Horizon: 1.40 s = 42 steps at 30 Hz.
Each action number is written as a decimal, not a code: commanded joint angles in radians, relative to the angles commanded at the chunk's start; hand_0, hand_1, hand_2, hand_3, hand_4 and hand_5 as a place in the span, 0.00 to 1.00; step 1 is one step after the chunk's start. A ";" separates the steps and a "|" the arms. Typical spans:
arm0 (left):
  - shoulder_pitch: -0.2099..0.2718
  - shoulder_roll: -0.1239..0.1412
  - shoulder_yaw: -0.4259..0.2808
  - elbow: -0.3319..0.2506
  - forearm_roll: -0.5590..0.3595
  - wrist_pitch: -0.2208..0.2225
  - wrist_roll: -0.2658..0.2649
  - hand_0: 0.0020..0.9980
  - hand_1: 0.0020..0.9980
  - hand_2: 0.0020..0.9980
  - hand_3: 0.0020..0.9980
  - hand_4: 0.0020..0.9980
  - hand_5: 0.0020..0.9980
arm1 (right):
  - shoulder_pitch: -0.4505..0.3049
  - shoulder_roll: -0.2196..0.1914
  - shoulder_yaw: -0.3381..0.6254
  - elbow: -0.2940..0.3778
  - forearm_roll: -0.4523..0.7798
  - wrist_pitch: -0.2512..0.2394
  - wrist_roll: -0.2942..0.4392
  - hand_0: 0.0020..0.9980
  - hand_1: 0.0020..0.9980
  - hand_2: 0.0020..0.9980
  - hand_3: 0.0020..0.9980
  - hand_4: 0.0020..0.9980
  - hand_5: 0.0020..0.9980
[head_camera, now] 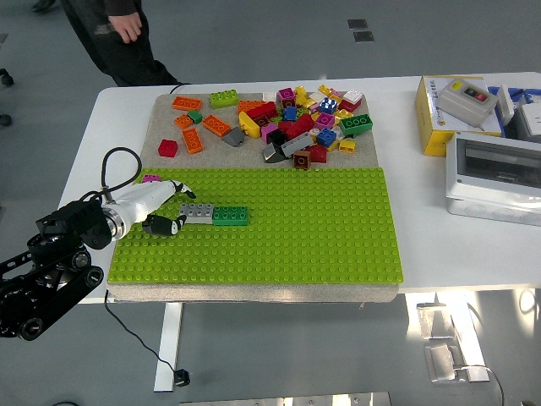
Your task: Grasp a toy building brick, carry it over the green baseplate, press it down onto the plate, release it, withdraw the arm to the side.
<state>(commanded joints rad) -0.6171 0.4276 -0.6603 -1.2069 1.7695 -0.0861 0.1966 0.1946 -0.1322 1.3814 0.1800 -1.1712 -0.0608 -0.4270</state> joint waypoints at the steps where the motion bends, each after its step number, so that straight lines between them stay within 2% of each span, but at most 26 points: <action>1: 0.003 0.009 -0.009 -0.018 -0.007 -0.009 0.007 1.00 0.96 0.97 0.81 0.66 0.28 | 0.000 0.000 0.000 0.000 0.000 0.000 0.000 0.65 0.57 0.62 0.76 0.42 1.00; 2: 0.006 0.020 -0.021 -0.040 -0.016 -0.020 0.017 1.00 0.96 0.97 0.81 0.66 0.28 | 0.000 -0.001 0.001 0.000 0.000 0.000 0.000 0.65 0.57 0.62 0.76 0.42 1.00; 3: 0.009 0.027 -0.029 -0.055 -0.020 -0.027 0.024 1.00 0.96 0.97 0.82 0.72 0.36 | 0.000 -0.001 0.001 0.000 0.000 0.000 0.000 0.65 0.56 0.62 0.76 0.42 1.00; 5: 0.022 0.053 -0.064 -0.106 -0.034 -0.049 0.049 1.00 0.96 0.97 0.82 0.72 0.36 | -0.001 -0.001 0.003 0.000 0.000 -0.001 0.000 0.65 0.56 0.62 0.76 0.42 1.00; 7: 0.032 0.067 -0.088 -0.151 -0.040 -0.059 0.063 1.00 0.96 0.97 0.82 0.72 0.36 | -0.002 -0.001 0.008 0.000 -0.003 -0.001 -0.001 0.65 0.56 0.62 0.76 0.42 1.00; 8: 0.036 0.071 -0.094 -0.171 -0.039 -0.062 0.067 1.00 0.96 0.97 0.82 0.72 0.36 | -0.002 -0.001 0.011 0.000 -0.005 -0.001 -0.001 0.65 0.56 0.62 0.76 0.42 1.00; 9: 0.039 0.073 -0.098 -0.193 -0.038 -0.063 0.070 1.00 0.96 0.96 0.72 0.74 0.45 | -0.002 -0.001 0.014 0.000 -0.008 -0.001 -0.002 0.65 0.56 0.61 0.76 0.42 1.00; 11: 0.042 0.072 -0.097 -0.225 -0.037 -0.062 0.071 1.00 0.96 0.96 0.72 0.74 0.45 | -0.002 -0.001 0.018 0.000 -0.013 0.000 -0.003 0.65 0.56 0.61 0.76 0.42 1.00; 13: 0.045 0.064 -0.089 -0.231 -0.033 -0.054 0.064 1.00 0.96 0.96 0.72 0.74 0.45 | -0.002 0.000 0.022 0.000 -0.018 0.000 -0.004 0.65 0.56 0.61 0.76 0.42 1.00; 14: 0.046 0.060 -0.086 -0.228 -0.031 -0.050 0.060 1.00 0.96 0.96 0.72 0.74 0.45 | -0.002 0.000 0.023 0.000 -0.019 0.000 -0.004 0.65 0.56 0.61 0.76 0.42 1.00; 15: 0.048 0.054 -0.081 -0.219 -0.027 -0.042 0.054 1.00 0.96 0.95 0.67 0.72 0.50 | -0.002 0.000 0.024 0.000 -0.019 0.000 -0.004 0.65 0.56 0.61 0.76 0.42 1.00; 26: 0.057 0.008 -0.034 -0.094 0.006 0.022 -0.011 1.00 0.96 0.95 0.64 0.71 0.50 | -0.002 0.002 0.023 0.000 -0.018 0.001 -0.003 0.65 0.56 0.61 0.76 0.42 1.00; 42: 0.057 -0.013 -0.031 0.006 0.008 0.056 -0.051 1.00 0.95 0.94 0.63 0.69 0.52 | -0.002 0.003 0.020 0.000 -0.017 0.001 -0.004 0.65 0.56 0.61 0.76 0.43 1.00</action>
<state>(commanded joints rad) -0.5600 0.4148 -0.6915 -1.2006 1.7771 -0.0302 0.1461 0.1923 -0.1290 1.4017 0.1800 -1.1880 -0.0597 -0.4306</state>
